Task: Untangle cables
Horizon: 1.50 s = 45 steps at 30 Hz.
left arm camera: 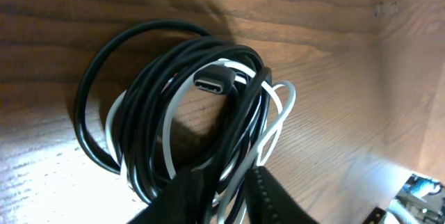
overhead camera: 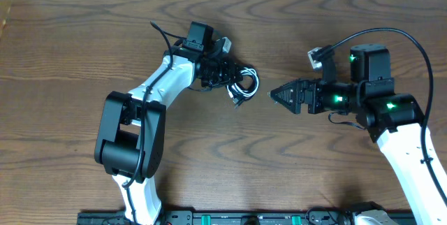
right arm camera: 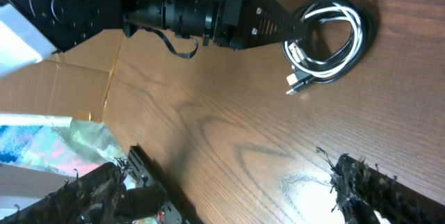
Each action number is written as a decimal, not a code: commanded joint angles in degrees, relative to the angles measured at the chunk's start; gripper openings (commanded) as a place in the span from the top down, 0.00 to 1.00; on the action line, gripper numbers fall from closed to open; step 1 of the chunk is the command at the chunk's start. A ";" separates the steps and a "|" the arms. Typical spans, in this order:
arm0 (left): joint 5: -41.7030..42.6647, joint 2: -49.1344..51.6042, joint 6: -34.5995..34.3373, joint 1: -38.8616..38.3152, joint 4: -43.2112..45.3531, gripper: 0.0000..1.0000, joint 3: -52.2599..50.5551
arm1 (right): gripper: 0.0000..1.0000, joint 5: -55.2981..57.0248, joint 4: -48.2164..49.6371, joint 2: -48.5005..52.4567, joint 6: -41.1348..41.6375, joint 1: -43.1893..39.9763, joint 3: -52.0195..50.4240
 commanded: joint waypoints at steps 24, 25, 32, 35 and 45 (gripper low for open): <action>27.58 -15.23 -3.72 -0.79 4.72 0.93 0.92 | 0.01 18.86 -2.62 -0.24 1.88 2.03 0.66; 27.56 -16.48 -4.39 -1.03 5.16 0.93 0.92 | 0.01 18.91 -2.62 -0.24 1.88 2.03 0.63; 27.52 -23.08 -11.19 -4.70 14.19 0.93 0.92 | 0.01 18.88 -2.14 -0.24 4.42 2.03 0.63; 26.77 -24.33 -11.91 -6.45 15.91 0.93 0.92 | 0.01 18.93 -1.70 -0.24 4.85 2.03 0.63; 26.71 -24.55 -12.22 -7.89 15.93 0.93 0.90 | 0.01 20.46 2.60 -0.24 7.41 1.05 0.63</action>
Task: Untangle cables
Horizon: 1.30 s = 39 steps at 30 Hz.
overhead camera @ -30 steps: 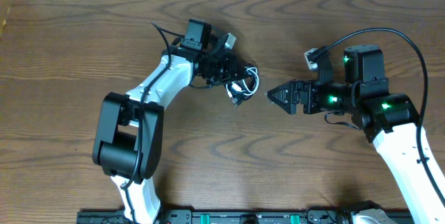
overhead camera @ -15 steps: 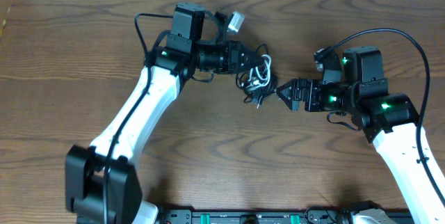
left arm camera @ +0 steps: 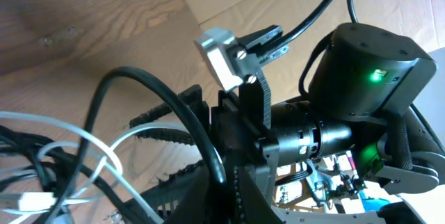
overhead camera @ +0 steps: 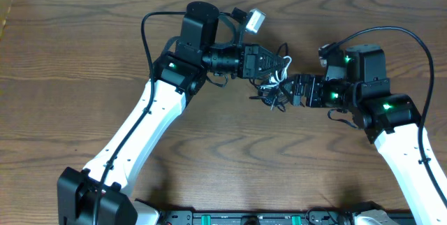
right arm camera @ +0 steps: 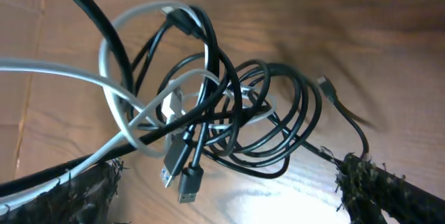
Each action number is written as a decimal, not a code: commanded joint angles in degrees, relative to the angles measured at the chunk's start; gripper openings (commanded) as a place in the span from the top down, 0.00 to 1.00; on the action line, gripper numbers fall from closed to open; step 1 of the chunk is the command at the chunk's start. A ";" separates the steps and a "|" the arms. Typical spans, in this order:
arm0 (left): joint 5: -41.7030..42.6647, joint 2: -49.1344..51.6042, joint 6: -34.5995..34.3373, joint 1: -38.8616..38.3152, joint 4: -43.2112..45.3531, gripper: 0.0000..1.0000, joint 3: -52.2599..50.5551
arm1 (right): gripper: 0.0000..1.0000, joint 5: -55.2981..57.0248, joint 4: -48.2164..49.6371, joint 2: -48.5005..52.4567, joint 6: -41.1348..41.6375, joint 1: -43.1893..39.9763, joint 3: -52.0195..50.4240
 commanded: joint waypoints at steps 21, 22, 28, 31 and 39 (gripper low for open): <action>1.86 -0.90 -12.52 -0.15 3.76 0.92 0.94 | 0.15 4.37 6.19 5.33 9.60 0.24 0.63; 1.86 -0.92 -12.50 -0.15 3.74 0.92 0.94 | 0.27 5.20 5.97 6.45 9.57 0.22 0.63; 1.60 -0.90 -7.82 0.02 2.56 0.92 0.94 | 0.99 8.72 2.49 8.98 9.60 -0.72 0.63; -4.11 -0.90 -3.78 0.02 -2.86 0.92 0.94 | 0.99 6.19 1.77 7.23 9.55 -1.75 0.68; -36.59 -0.90 -3.02 0.00 -23.32 0.92 0.94 | 0.99 1.92 2.03 -3.76 6.36 -2.60 1.18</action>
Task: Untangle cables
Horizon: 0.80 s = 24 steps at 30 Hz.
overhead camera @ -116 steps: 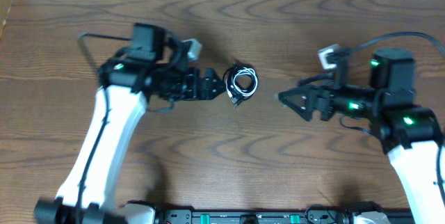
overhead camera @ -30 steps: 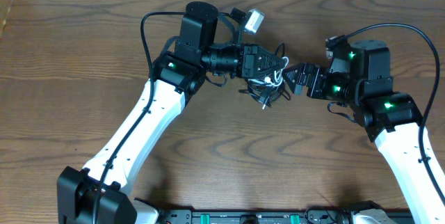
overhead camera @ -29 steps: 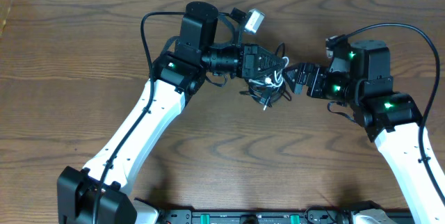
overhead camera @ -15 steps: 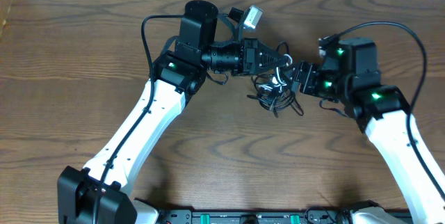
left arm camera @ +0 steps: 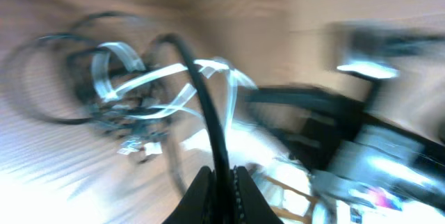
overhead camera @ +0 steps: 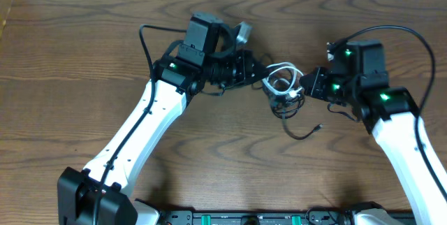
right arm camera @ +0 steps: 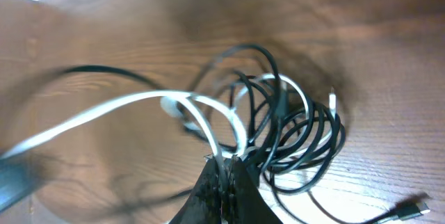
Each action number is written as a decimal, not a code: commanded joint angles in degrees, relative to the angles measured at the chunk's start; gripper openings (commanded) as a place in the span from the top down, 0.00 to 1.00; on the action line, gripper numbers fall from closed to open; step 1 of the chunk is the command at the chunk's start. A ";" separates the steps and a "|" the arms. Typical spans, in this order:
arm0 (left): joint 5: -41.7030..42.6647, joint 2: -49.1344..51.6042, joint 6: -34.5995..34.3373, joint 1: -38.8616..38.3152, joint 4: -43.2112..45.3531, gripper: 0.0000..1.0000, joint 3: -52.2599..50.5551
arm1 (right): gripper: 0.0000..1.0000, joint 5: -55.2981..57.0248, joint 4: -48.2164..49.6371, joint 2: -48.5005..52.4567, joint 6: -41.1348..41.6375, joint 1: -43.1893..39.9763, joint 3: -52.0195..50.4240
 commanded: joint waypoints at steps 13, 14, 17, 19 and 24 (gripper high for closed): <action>-22.21 -0.94 2.40 0.13 -7.39 0.51 0.90 | 0.34 0.90 -0.22 -13.00 -1.84 -0.31 1.11; -22.80 -0.94 3.41 0.13 -7.54 0.41 0.90 | 0.33 0.90 -0.48 -12.55 -1.84 -0.26 1.11; -26.27 -0.94 5.53 0.13 -9.55 0.33 0.90 | 0.30 0.87 -1.53 -10.73 -1.84 -0.22 1.11; -30.27 -0.90 5.73 0.13 -11.89 0.33 0.90 | 0.29 0.87 -2.19 -9.49 -1.81 -0.22 1.11; -33.38 0.42 7.10 -0.04 -16.00 0.33 0.87 | 0.25 0.85 -2.40 -5.44 -1.84 -0.22 1.11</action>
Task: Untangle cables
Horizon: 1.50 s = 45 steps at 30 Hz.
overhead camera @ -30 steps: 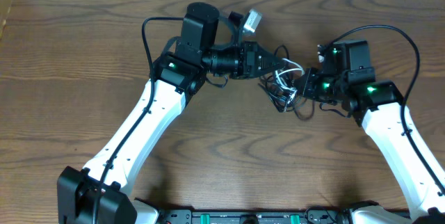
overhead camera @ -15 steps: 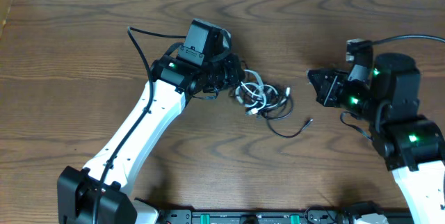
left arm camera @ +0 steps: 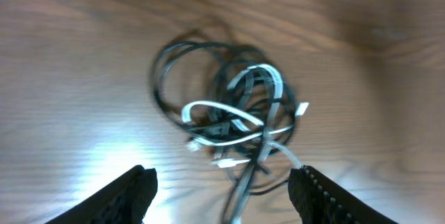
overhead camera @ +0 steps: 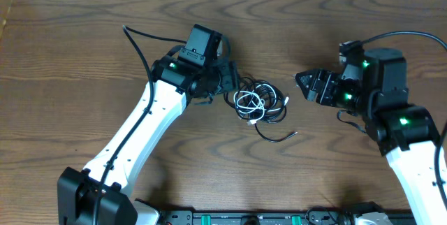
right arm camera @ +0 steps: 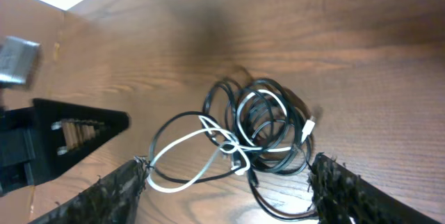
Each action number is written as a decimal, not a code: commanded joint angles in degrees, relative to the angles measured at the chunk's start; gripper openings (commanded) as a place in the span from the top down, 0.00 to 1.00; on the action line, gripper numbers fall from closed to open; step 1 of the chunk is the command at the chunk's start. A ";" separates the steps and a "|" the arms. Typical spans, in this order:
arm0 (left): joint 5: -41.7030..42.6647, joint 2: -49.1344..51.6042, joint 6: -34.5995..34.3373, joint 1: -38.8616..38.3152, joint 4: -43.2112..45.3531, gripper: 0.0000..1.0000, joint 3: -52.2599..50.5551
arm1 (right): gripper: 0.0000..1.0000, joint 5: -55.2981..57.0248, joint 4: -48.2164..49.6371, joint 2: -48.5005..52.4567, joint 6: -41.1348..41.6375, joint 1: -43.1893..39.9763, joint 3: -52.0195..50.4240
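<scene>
The tangle of black and white cables (overhead camera: 258, 103) lies on the wooden table (overhead camera: 84, 36) between the two arms. Its loops are loose, and one black end (overhead camera: 279, 138) trails toward the front. My left gripper (overhead camera: 227, 82) is just left of the tangle, open and empty. In the left wrist view the tangle (left arm camera: 229, 116) lies beyond the left gripper (left arm camera: 222, 196). My right gripper (overhead camera: 307, 85) hangs to the right of the tangle, also open. In the right wrist view the right gripper (right arm camera: 229, 196) is wide apart, with the tangle (right arm camera: 257, 126) ahead of it.
A black rail (overhead camera: 244, 218) runs along the table's front edge. A strip of cardboard (overhead camera: 5, 1) shows at the far left corner. The left arm's own black lead (overhead camera: 143, 36) loops over the table behind its wrist.
Both grippers were shut on strands, the left on a black one, the right on a white one. Both are now open and drawn apart. The tangle lies on the table.
First the cables lay in a tight coil at my left gripper, with the right gripper open well to the right. Then the bundle hung between both grippers. Then each was shut on a strand. Now the cables lie released in looser loops.
</scene>
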 commanded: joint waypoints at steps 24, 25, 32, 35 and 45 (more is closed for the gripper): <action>6.95 13.38 10.23 -2.38 0.35 0.92 0.98 | 0.19 -7.89 0.15 15.93 -2.23 2.54 0.63; 7.06 12.72 10.40 -2.38 0.35 0.92 1.09 | 0.19 -7.89 0.28 15.93 -2.23 2.91 0.63; 7.02 6.64 19.34 -2.38 -0.15 0.31 1.31 | 0.18 -7.43 1.33 15.93 -2.64 3.98 0.63; 6.27 6.75 21.20 -2.38 -1.70 0.31 1.16 | 0.18 -6.80 1.66 15.93 -2.64 3.98 0.63; 5.75 13.60 21.53 -2.38 0.57 0.31 0.42 | 0.17 -6.80 1.97 15.93 -2.64 3.98 0.63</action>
